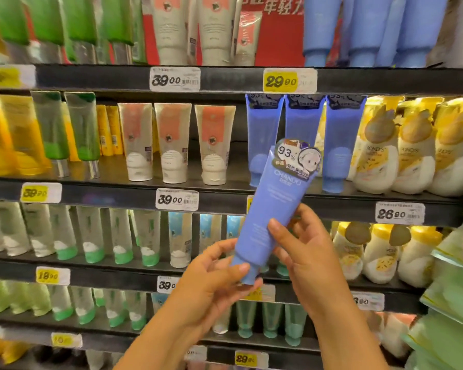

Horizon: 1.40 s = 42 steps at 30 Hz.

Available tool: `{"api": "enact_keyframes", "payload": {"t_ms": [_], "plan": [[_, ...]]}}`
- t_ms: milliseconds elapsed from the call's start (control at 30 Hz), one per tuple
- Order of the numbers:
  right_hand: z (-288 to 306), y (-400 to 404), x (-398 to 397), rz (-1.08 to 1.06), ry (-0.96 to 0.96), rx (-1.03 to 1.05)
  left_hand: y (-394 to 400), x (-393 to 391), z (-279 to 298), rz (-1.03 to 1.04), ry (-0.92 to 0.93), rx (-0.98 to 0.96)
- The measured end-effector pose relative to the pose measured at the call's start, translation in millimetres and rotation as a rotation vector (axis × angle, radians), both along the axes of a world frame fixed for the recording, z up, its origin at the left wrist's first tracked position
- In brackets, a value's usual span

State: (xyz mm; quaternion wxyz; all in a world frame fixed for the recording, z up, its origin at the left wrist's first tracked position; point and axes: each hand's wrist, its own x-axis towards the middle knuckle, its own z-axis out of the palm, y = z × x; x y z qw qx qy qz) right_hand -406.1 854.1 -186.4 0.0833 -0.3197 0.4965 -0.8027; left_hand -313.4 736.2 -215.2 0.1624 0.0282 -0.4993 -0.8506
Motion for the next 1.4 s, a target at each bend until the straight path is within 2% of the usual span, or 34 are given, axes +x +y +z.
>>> {"api": "enact_keyframes", "payload": {"t_ms": [133, 267, 467, 700, 867, 1000, 1133, 1267, 1400], "plan": [[33.8, -21.1, -11.2, -0.023, 0.144, 0.018, -17.1, -8.9, 31.0, 0.041, 0.053, -0.172], [75.6, -26.0, -19.7, -0.052, 0.253, 0.005, -22.3, -21.4, 77.0, 0.177, 0.09, -0.526], [152.2, -21.3, -35.4, -0.152, 0.391, -0.033, -29.4, -49.3, 158.6, 0.25, 0.251, -0.821], [221.6, -12.7, -61.7, -0.202, 0.539, 0.011, -32.1, -89.7, 223.0, 0.348, 0.373, -0.934], [253.0, -1.2, -87.7, -0.491, 0.6, 0.065, -36.3, -114.5, 256.9, 0.363, 0.377, -0.948], [259.0, 5.5, -110.0, -0.684, 0.606, 0.147, -46.6, -132.6, 278.0, 0.407, 0.38, -0.988], [255.6, 2.2, -128.4, -0.811, 0.655, 0.349, -56.2, -147.3, 284.3, 0.438, 0.317, -1.055], [255.4, -6.6, -136.7, -0.869, 0.69, 0.474, -63.2, -158.0, 287.8, 0.421, 0.253, -1.1], [259.2, -16.3, -142.4, -0.872, 0.691, 0.515, -65.8, -165.1, 290.8, 0.41, 0.218, -1.139]]}}
